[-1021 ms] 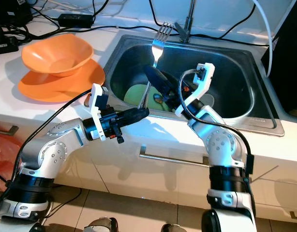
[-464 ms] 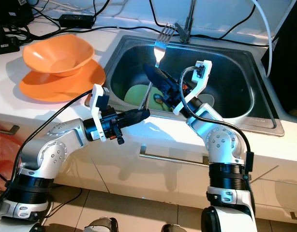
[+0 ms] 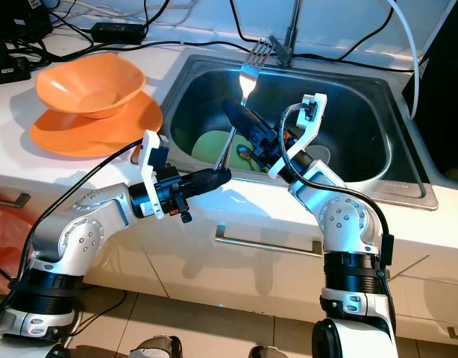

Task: Kitchen organization

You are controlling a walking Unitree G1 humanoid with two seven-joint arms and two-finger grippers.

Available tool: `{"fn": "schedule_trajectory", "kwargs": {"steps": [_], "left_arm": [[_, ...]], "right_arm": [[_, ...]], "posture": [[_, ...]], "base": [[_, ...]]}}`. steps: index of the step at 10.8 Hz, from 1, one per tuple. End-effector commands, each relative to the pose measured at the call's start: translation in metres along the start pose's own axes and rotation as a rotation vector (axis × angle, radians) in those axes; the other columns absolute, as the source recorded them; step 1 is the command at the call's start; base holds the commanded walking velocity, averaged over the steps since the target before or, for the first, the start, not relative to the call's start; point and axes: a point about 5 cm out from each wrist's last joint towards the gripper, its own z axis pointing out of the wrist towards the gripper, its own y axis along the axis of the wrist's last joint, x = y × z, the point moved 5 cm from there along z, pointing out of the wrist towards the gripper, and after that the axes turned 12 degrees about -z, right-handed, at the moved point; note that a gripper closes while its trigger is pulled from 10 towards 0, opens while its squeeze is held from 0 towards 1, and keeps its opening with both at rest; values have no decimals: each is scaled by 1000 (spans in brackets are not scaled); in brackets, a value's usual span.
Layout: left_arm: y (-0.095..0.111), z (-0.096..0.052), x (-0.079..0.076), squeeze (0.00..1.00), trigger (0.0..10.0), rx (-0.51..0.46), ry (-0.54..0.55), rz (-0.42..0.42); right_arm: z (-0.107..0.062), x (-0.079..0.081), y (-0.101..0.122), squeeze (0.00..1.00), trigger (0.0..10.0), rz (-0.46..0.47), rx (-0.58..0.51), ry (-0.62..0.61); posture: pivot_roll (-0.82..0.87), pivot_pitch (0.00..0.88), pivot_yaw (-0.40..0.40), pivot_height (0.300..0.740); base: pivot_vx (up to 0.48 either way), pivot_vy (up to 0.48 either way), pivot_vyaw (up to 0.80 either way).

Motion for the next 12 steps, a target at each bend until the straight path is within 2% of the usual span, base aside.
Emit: {"fn": "schedule_trajectory", "kwargs": {"steps": [1,4,5,8,11,12], "left_arm": [[5,0,-3,0,0,-24,-18,-3],[5,2,-3,0,0,-29,-24,-4],[13,2,-1,0,0,-33,-26,-6],[19,2,0,0,0,-57,-18,3],[19,3,2,0,0,-75,-2,-5],[20,3,7,439,10000,-98,28,-16]], "right_arm": [[-4,0,0,0,0,-4,7,0],[-5,0,-2,0,0,-14,16,10],[-5,-2,4,0,0,-21,12,9],[-8,-6,5,0,0,-26,0,-14],[-9,-8,1,0,0,-21,11,-22],[-9,-9,0,0,0,-20,15,-27]], "posture": [[79,67,-24,740],[78,34,-36,740],[76,63,-24,740],[80,52,-21,740],[82,58,-32,740],[84,57,-34,740]], "base": [[0,0,0],[0,0,0],[0,0,0],[0,0,0],[0,0,0],[0,0,0]]}}
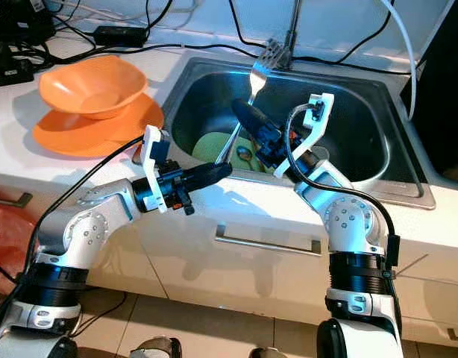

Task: Kitchen organization

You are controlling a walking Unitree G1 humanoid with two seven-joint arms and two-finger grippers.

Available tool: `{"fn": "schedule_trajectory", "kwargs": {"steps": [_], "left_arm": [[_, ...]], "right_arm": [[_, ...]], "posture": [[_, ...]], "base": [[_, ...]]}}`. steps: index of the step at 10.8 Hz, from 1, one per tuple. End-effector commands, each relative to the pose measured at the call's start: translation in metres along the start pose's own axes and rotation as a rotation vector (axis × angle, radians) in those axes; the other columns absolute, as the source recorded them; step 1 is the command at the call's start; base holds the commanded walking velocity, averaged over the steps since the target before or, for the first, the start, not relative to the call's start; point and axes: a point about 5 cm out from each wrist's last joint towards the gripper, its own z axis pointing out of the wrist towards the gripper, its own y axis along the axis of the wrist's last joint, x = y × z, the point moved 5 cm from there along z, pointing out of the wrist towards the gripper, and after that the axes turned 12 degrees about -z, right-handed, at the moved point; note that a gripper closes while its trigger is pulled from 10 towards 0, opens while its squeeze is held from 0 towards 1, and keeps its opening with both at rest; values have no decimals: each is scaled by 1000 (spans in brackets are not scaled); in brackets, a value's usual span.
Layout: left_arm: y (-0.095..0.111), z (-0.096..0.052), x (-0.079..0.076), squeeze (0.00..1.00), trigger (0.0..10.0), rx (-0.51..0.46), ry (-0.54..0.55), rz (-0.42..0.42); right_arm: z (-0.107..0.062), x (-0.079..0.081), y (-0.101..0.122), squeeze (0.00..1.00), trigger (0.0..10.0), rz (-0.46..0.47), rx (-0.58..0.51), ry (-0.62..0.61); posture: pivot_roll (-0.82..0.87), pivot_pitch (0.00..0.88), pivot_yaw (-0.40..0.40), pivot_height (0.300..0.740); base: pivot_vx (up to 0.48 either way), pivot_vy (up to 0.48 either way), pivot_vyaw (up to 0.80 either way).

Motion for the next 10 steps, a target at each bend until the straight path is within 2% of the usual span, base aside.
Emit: {"fn": "schedule_trajectory", "kwargs": {"steps": [1,2,4,7,8,9,10], "left_arm": [[15,-2,4,439,10000,-70,32,15],[15,-1,2,1000,10000,-85,20,-14],[14,0,-5,1000,10000,-88,9,-15],[13,-2,-8,1000,10000,-81,20,-1],[12,-3,-8,1000,10000,-78,34,1],[12,-6,-5,1000,10000,-80,67,13],[7,-9,-1,1000,10000,-53,111,40]], "right_arm": [[-4,-5,-6,0,0,9,29,-23],[-3,-16,-5,0,0,-10,19,-91],[-3,-34,-2,0,0,-41,2,-208],[-8,-73,4,0,0,-156,-21,-477],[-20,-95,2,0,0,-236,10,-649],[-40,-118,-2,0,0,-320,67,-819],[-53,-130,-4,0,0,-381,110,-905]], "posture": [[84,57,-34,740],[87,48,-34,740],[90,49,-36,740],[100,58,-33,740],[108,62,-29,740],[116,68,-26,740],[125,72,-23,740]], "base": [[0,0,0],[0,0,0],[0,0,0],[0,0,0],[0,0,0],[0,0,0],[0,0,0]]}}
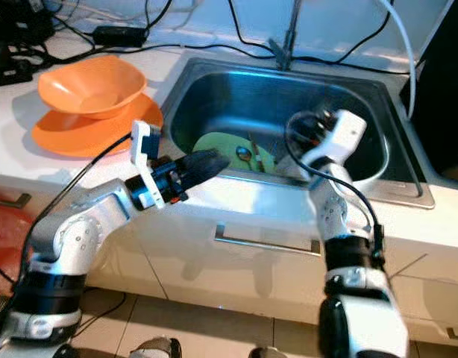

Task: Kitchen organization

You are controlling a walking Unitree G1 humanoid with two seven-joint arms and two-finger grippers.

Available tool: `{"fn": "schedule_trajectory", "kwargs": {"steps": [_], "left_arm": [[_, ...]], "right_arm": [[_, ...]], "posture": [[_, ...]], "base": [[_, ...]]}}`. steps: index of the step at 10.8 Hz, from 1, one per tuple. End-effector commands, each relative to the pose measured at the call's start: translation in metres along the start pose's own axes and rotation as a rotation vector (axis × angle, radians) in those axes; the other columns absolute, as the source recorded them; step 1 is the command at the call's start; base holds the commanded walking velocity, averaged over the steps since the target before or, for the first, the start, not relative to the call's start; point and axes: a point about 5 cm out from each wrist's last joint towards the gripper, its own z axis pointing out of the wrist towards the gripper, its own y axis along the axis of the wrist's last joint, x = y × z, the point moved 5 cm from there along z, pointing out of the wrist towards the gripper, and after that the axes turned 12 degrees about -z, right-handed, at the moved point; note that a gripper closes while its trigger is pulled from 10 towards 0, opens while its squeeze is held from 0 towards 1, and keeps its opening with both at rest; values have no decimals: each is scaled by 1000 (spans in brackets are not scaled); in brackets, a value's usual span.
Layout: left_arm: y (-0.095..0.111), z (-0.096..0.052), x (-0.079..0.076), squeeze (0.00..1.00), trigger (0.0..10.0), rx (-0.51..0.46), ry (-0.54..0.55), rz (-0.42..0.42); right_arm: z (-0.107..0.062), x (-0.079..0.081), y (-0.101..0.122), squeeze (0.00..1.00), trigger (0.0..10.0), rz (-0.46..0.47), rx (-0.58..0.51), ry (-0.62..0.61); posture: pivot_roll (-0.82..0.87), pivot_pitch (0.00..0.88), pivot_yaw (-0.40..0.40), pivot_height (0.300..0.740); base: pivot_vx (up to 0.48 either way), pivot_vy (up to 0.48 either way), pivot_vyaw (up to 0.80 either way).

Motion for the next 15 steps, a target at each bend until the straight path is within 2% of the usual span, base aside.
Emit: {"fn": "schedule_trajectory", "kwargs": {"steps": [1,2,3,4,5,6,7,11,12,13,14,15], "left_arm": [[-3,0,-2,1000,10000,22,13,28],[-9,-4,2,1000,10000,58,49,50],[-15,-10,7,1000,10000,114,79,112],[-18,-15,12,1000,10000,147,105,154],[-19,-17,15,1000,10000,168,116,176],[-21,-19,16,1000,10000,177,121,183],[-21,-20,18,1000,10000,182,130,193],[-17,-20,23,1000,10000,177,157,241],[-9,-18,25,1000,10000,148,178,291],[4,-16,27,1000,10000,96,211,326],[35,-14,32,1000,10000,-32,297,381],[59,-17,39,1000,10000,-131,371,404]], "right_arm": [[2,-5,5,0,0,-34,-18,-36],[3,-11,-2,0,0,-95,0,-72],[3,-18,-12,0,0,-214,38,-109],[1,-24,-26,0,3686,-340,95,-130],[-1,-26,-33,0,3686,-382,125,-133],[-2,-24,-38,761,9843,-414,131,-108],[-2,-25,-40,1000,10000,-403,132,-117],[-1,-21,-39,1000,10000,-396,113,-102],[1,-14,-35,1000,10000,-398,85,-76],[2,-7,-29,1000,10000,-390,54,-44],[1,10,-19,1000,10000,-323,-6,42],[-4,37,-10,1000,10000,-219,-47,197]], "posture": [[125,72,-23,740],[132,78,-22,740],[137,85,-18,740],[139,88,-17,740],[139,88,-17,740],[138,94,-12,740],[138,94,-12,740],[135,95,-11,740],[136,95,-12,740],[136,94,-13,740],[136,92,-16,740],[133,92,-17,740]], "base": [[0,0,0],[0,0,0],[0,0,0],[0,0,0],[0,0,0],[0,0,0],[0,0,0],[0,0,0],[0,0,0],[0,0,0],[0,0,0],[0,0,0]]}}
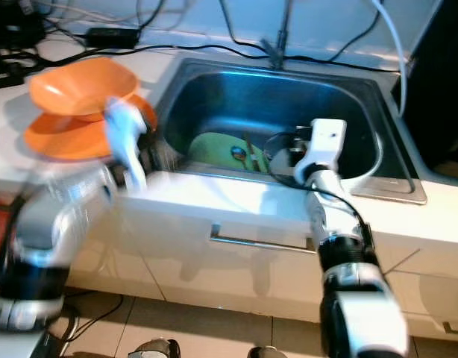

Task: Kitchen organization

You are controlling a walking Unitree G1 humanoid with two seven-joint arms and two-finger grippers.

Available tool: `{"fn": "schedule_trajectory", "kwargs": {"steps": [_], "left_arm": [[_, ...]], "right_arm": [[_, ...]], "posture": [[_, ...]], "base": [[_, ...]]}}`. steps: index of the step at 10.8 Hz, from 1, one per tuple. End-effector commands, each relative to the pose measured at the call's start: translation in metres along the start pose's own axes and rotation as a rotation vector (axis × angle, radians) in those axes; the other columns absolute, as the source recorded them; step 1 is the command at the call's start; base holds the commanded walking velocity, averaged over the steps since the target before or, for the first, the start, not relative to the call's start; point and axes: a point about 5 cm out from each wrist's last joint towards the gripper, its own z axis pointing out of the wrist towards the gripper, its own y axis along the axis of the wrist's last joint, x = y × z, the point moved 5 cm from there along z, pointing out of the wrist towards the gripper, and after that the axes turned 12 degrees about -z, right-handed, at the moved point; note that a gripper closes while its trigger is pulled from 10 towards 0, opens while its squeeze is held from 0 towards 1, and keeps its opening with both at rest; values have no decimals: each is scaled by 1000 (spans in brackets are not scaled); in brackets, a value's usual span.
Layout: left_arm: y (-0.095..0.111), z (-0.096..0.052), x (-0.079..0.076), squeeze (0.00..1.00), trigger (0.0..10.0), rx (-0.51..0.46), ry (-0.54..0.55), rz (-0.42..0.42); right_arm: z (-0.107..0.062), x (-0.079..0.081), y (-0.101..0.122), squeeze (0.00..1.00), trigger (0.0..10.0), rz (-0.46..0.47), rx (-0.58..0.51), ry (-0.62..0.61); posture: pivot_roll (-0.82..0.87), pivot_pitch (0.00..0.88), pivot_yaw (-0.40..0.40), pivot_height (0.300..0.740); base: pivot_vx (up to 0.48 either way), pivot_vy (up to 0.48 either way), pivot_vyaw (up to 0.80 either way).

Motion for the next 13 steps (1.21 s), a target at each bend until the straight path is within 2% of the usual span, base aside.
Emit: {"fn": "schedule_trajectory", "kwargs": {"steps": [1,2,3,4,5,6,7,8,9,13], "left_arm": [[11,-3,23,1000,10000,-63,130,2],[19,-5,36,1000,10000,-100,207,18],[29,-11,57,1000,10000,-148,342,64],[35,-16,69,1000,10000,-175,423,91],[45,-31,97,1000,10000,-221,594,116],[47,-42,116,1000,10000,-206,704,137],[42,-48,129,839,10000,-156,767,167],[39,-44,130,643,10000,-117,739,179],[30,-34,128,0,10000,-45,662,181],[30,-16,123,0,10000,83,502,300]], "right_arm": [[-6,26,21,1000,10000,54,-86,174],[-14,42,32,1000,10000,60,-131,274],[-26,57,42,847,10000,65,-166,378],[-30,61,45,847,10000,72,-172,414],[-38,66,44,0,10000,41,-154,460],[-43,72,44,0,10000,31,-149,497],[-48,77,43,0,10000,19,-139,522],[-50,81,43,0,10000,15,-134,538],[-52,84,43,0,10000,12,-128,549],[-56,83,44,0,10000,13,-121,545]], "posture": [[131,91,-19,740],[125,89,-20,740],[124,87,-22,740],[124,87,-22,740],[122,85,-21,740],[125,80,-18,740],[125,80,-18,740],[125,80,-18,740],[122,78,-11,740],[115,78,1,740]], "base": [[0,0,0],[0,0,0],[0,0,0],[0,0,0],[0,0,0],[0,0,0],[0,0,0],[0,0,0],[0,0,0],[0,0,0]]}}
